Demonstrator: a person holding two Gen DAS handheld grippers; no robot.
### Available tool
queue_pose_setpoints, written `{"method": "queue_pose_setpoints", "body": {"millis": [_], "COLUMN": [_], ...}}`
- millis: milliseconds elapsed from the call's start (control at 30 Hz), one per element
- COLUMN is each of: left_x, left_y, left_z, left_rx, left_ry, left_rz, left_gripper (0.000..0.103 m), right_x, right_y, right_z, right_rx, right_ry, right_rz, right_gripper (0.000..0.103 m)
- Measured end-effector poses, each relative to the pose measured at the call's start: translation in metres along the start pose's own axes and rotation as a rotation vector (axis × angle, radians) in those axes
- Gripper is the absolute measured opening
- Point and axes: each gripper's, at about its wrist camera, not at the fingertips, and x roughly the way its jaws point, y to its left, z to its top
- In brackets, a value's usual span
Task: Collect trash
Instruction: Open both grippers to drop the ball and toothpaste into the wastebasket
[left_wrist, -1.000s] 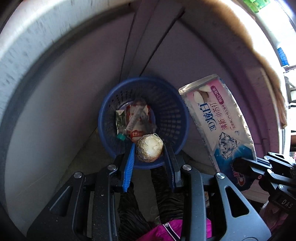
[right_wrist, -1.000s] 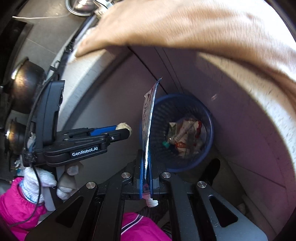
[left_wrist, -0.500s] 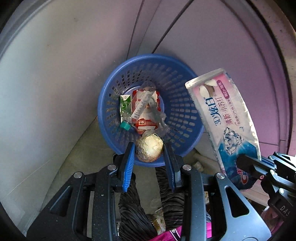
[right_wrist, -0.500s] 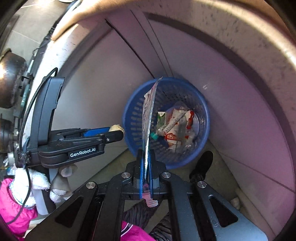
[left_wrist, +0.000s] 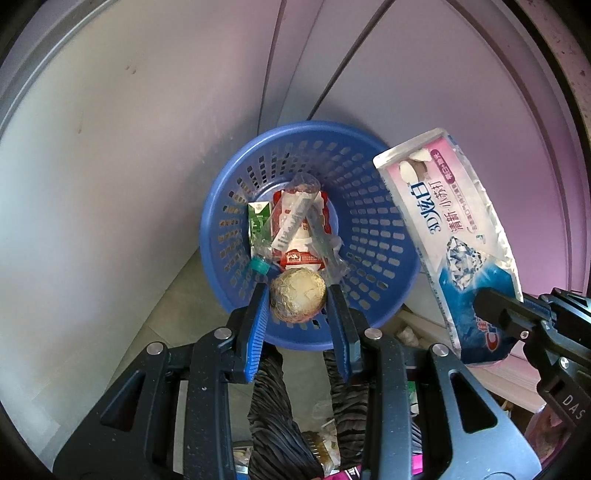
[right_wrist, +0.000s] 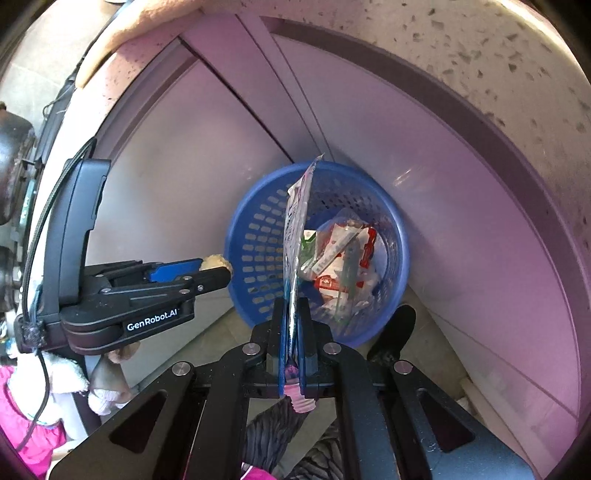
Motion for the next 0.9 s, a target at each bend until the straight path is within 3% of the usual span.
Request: {"method": "queue_pose_setpoints", "body": {"millis": [367, 467, 533, 600, 700, 900], "left_x": [-0.005, -0.004, -0.006, -0.008, -0.009, -0.012], "left_y": [-0.003, -0.003, -0.004, -0.004, -0.004, 0.000], "left_z": [0.003, 0.004, 0.004, 0.004, 0.005, 0.002], "left_rx": [0.021, 0.020, 0.025, 0.029, 0.029, 0.022], "left_ry": [-0.013, -0.008, -0.019, -0.027, -0.030, -0.036], "left_rz": [0.043, 0.041, 0.052, 0.064, 0.073, 0.082], "left_gripper": [0.032, 0.043, 0.055, 0.059, 0.060, 0.060], "right_x": [-0.007, -0.006, -0.006, -0.005, -0.007, -0.011], "right_y": [0.001, 0.000, 0.000, 0.000, 0.002, 0.000], "right_z": [0.005, 0.005, 0.005, 0.004, 0.003, 0.005], "right_rx": [-0.006, 0.002, 0.004, 0.008, 0.013, 0.027], "right_ry": [-0.023, 0.001, 0.001, -0.002, -0.008, -0.009], "right_rz": [-0.007, 0.006, 0.002, -0.002, -0.003, 0.002], "right_gripper": [0.004, 0.005, 0.014, 0.023, 0.037, 0.045]}}
